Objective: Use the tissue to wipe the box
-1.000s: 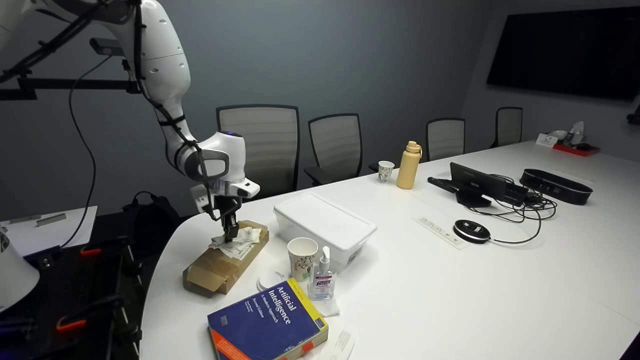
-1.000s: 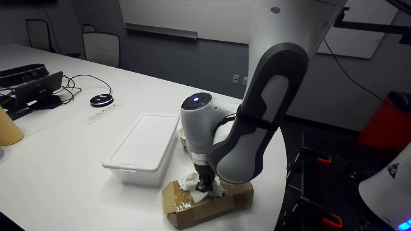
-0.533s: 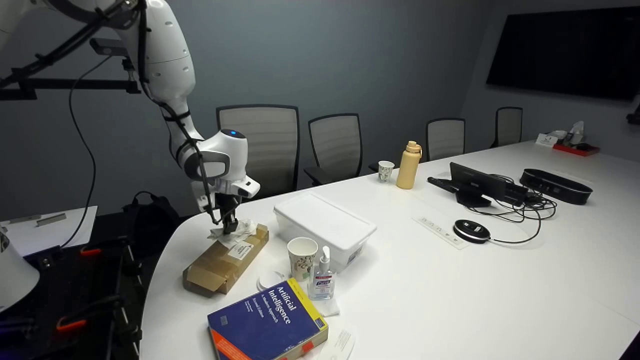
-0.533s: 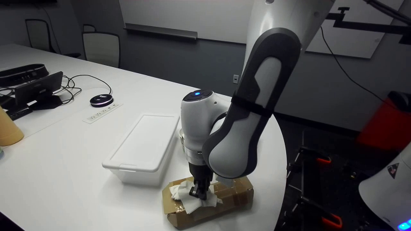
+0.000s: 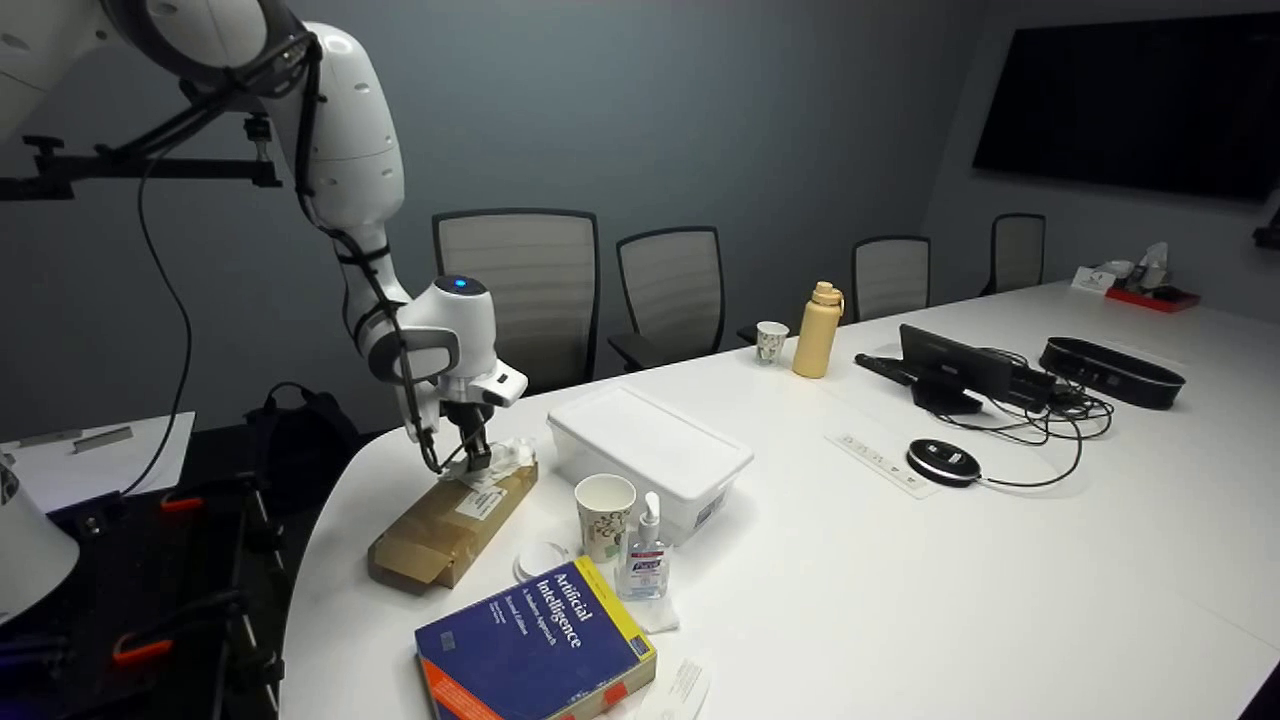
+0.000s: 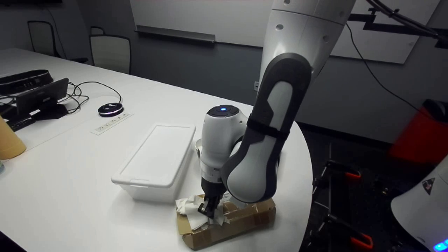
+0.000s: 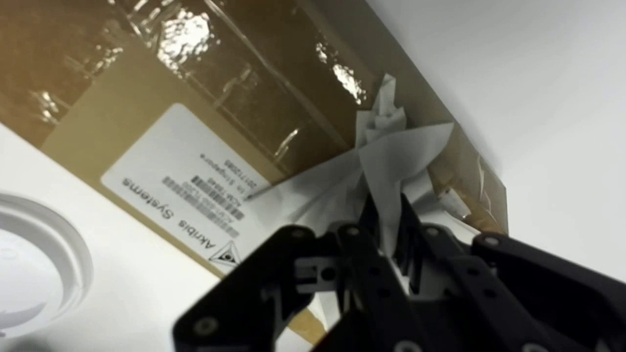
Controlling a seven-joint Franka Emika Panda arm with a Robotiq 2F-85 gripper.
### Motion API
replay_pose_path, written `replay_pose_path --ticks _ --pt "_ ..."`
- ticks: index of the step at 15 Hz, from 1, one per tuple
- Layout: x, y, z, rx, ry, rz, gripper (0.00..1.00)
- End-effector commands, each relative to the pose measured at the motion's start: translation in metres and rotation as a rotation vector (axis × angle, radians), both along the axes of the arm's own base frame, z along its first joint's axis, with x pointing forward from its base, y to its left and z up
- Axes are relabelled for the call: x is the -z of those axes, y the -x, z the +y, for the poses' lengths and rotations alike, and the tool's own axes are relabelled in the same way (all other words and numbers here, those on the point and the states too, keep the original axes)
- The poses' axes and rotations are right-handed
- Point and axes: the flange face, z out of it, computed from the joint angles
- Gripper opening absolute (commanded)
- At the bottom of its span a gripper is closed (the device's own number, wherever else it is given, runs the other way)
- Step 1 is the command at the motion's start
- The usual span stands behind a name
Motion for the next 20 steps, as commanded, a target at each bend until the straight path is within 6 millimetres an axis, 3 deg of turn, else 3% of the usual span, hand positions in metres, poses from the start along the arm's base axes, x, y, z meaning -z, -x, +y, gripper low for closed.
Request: replay_pose_path --ticks 1,9,14,20 --pt "-0.007 -0.003 -0.003 0.006 0.022 -0.035 0.02" --pt "-0.026 0.006 -0.018 -0.037 0.135 0.017 0.02" --pt "-0.030 0.017 -0.010 -0.118 0.171 0.142 0.02" --pt "-0.036 0.011 0.009 -0.122 0.082 0.073 0.02"
